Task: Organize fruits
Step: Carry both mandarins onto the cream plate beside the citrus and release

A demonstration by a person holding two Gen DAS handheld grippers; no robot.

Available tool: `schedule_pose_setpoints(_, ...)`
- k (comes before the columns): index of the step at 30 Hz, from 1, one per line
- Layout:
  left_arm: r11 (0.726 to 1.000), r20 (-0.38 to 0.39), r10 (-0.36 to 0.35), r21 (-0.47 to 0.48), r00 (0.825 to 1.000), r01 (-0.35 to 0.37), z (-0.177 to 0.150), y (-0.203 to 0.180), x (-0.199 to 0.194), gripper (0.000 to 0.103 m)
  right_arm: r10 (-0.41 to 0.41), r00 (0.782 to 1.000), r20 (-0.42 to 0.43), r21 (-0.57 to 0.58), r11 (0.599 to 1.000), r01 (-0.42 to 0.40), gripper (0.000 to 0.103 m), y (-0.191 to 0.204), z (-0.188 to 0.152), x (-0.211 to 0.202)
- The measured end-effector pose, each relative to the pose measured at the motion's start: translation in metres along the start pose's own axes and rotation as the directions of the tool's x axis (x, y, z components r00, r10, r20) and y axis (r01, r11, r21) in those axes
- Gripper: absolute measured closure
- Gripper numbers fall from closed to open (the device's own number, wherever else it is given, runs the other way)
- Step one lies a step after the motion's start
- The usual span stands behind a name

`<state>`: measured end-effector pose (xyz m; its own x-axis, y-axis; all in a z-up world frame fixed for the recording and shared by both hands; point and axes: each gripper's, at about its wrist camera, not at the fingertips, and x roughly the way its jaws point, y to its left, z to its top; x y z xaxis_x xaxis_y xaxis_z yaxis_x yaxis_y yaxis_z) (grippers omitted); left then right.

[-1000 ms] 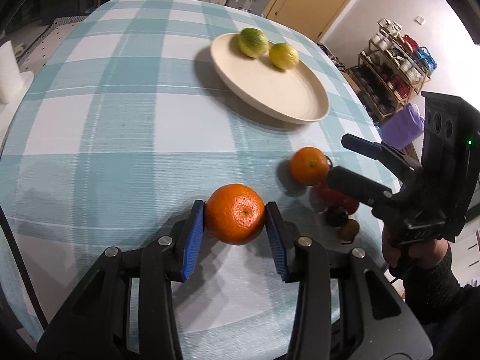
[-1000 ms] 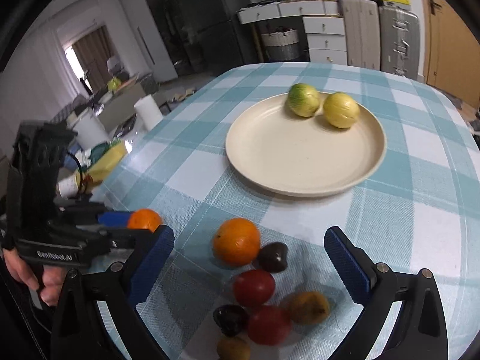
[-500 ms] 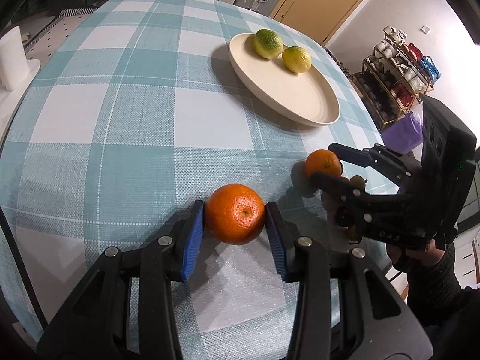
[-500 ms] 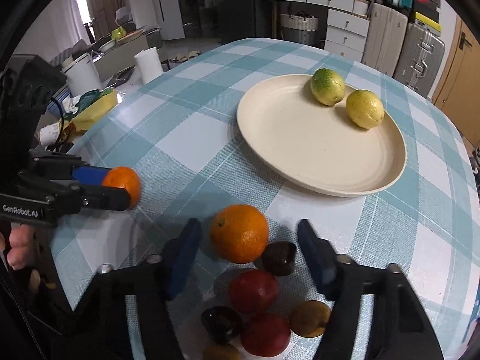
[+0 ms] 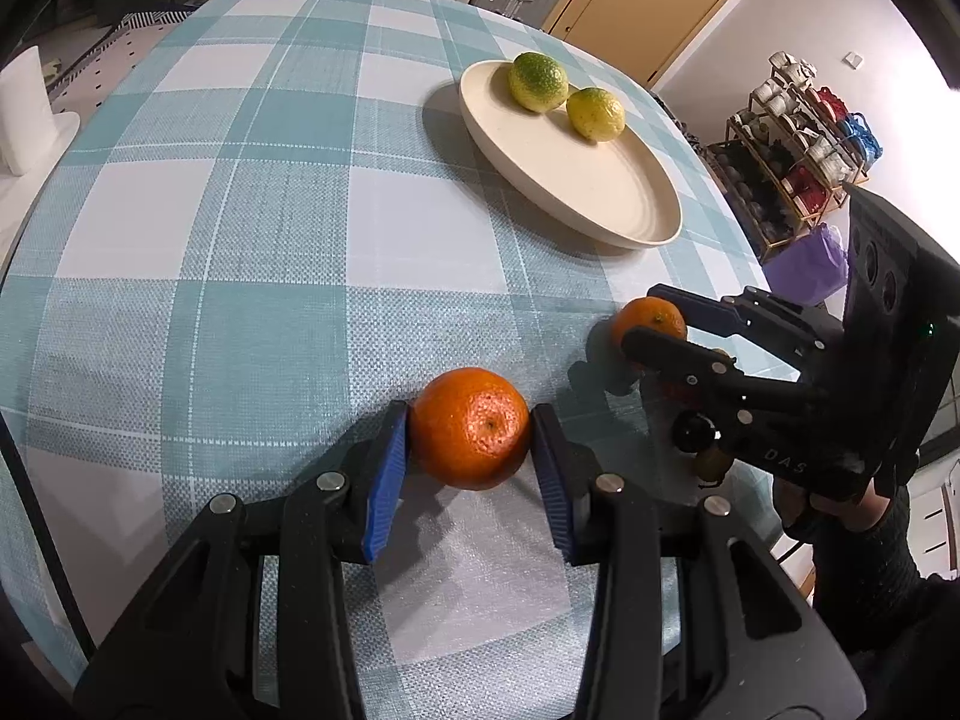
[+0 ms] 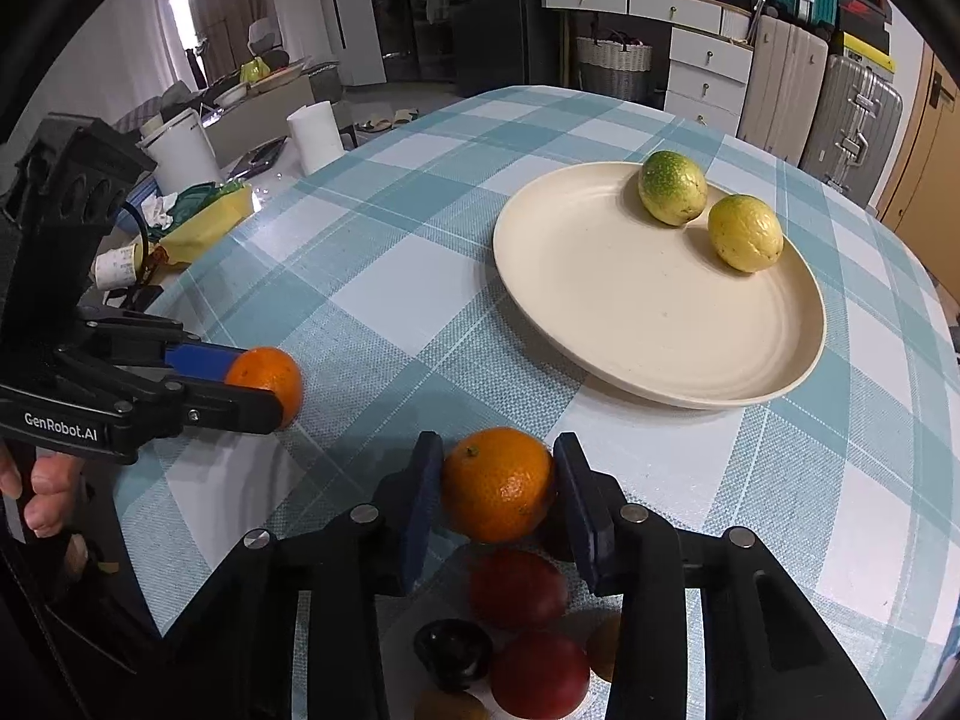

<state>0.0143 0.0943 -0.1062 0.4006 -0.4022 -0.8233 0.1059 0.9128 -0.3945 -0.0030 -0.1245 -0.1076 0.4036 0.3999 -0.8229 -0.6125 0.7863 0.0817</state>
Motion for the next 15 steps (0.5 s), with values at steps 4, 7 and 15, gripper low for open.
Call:
schedule_pose_setpoints(4, 1.0, 0.0, 0.0, -0.003, 1.0, 0.0, 0.001, 0.0, 0.0, 0.066, 0.012, 1.0, 0.011, 0.019, 1.0, -0.012, 0.064, -0.003, 0.0, -0.002)
schedule_pose_setpoints(7, 1.0, 0.001, 0.002, -0.002, 1.0, -0.002, 0.002, -0.001, 0.0, 0.066, 0.02, 0.999, 0.026, 0.041, 0.999, -0.021, 0.064, -0.007, -0.001, -0.004)
schedule_pose_setpoints(15, 0.999, 0.024, -0.02, -0.026, 1.0, 0.021, 0.012, -0.003, -0.005, 0.066, 0.105, 0.99, 0.097, 0.117, 0.986, -0.116, 0.064, -0.023, 0.0, -0.018)
